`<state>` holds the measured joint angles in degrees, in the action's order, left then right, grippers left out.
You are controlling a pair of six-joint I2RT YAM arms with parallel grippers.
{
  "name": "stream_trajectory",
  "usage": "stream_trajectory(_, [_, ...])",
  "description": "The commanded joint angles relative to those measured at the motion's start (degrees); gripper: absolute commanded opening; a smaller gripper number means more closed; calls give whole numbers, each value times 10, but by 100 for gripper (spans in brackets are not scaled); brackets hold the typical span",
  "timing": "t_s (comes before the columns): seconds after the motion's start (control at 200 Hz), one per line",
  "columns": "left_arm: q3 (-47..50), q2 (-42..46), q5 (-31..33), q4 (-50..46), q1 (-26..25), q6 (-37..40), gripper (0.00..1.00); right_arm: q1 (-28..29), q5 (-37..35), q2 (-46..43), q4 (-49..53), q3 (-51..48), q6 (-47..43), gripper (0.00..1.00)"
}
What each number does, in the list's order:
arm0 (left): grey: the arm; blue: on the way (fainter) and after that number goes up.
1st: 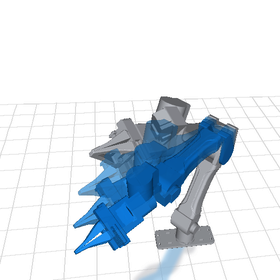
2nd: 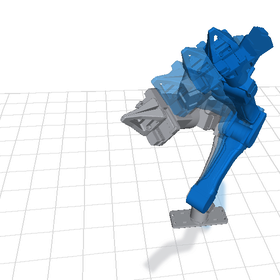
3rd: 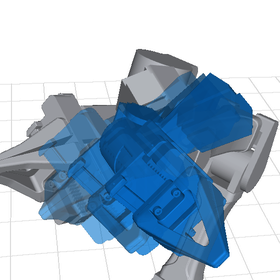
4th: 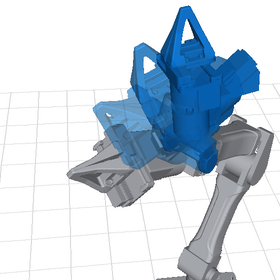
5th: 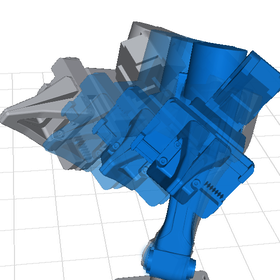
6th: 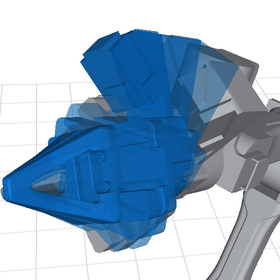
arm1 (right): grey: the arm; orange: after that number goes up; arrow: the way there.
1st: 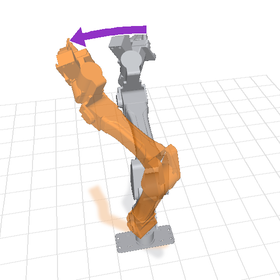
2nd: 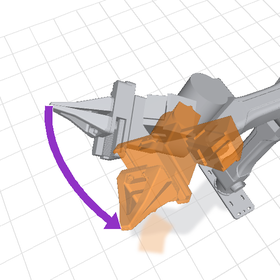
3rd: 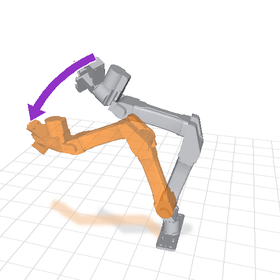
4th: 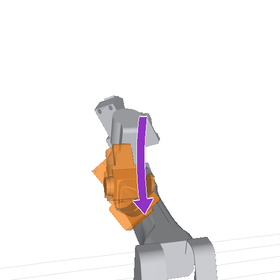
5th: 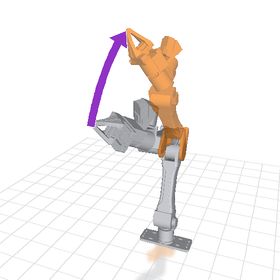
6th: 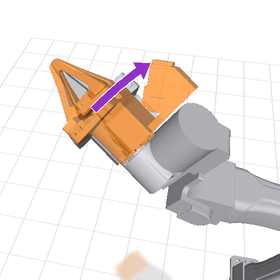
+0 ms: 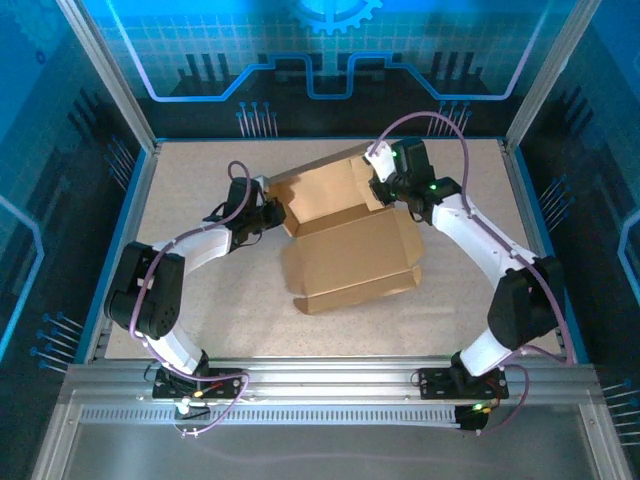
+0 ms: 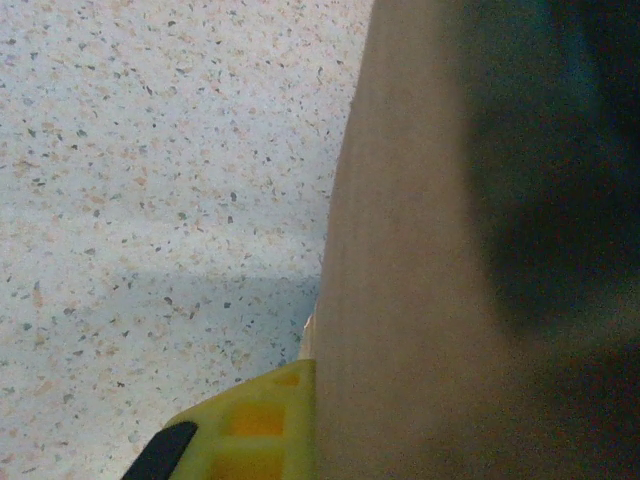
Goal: Fold the paper box
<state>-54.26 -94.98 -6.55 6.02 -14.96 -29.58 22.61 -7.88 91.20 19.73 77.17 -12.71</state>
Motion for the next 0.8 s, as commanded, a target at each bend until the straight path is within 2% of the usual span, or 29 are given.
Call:
stream_trajectory(0.0, [-6,23,-17,15,-20,20,0,22,-43,13,-50,-15,8,11])
stream_trajectory(0.085, [-5,27,-12,13,-24,22,0,24,-38,10,-71,-26,5,10])
stream_trajectory(0.145, [-3,29,-11,12,-26,23,0,20,-22,14,-73,-26,4,13])
stream_trajectory(0.315, [0,34,-8,7,-26,26,0,-12,26,27,-65,-15,17,34])
stream_trajectory(0.585, [-5,37,-4,0,-26,31,0,-61,75,44,-49,1,15,58])
stream_trajectory(0.72, [-6,37,-5,0,-26,29,0,-70,96,54,-45,10,0,57])
stream_trajectory(0.795, [-6,36,-5,0,-26,29,0,-71,113,63,-42,17,-7,53])
